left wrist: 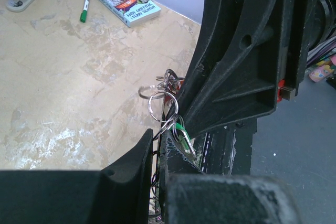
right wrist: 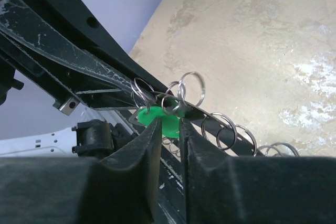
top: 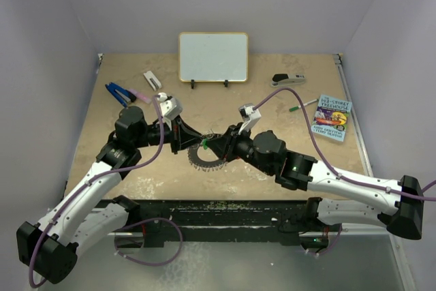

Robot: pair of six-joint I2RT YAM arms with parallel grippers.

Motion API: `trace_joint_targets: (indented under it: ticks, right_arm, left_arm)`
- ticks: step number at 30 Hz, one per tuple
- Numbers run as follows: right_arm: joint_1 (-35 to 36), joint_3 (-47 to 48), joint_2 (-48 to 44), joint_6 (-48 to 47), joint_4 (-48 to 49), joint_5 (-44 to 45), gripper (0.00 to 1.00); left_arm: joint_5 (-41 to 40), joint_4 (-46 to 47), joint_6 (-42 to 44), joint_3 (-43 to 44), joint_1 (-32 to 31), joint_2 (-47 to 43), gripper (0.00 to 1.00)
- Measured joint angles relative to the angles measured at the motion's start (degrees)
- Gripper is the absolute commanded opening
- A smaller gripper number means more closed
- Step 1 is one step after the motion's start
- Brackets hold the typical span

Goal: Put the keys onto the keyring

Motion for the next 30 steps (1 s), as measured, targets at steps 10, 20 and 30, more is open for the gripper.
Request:
trace_joint_targets:
  ticks: [10,20,30]
  right_arm:
    - [0.1,0.0,0.0,-0.4,-1.3,1.4,0.37]
    - [0.1,0.0,2.3,-1.8,-0.1,-0.1,0.41]
    - [0.1,0.0,-1.0,-2.3,-0.3,-0.6,0.40]
  left_arm:
    - [-0.8,0.0,0.0,0.0,0.1,-0.1,0.04]
    - [-1.2,0.0,-0.3,0.0,0.1,-0.1,0.04]
    - [-1.6,-0.3,0.2,0.0,0.1,-0.1,0.04]
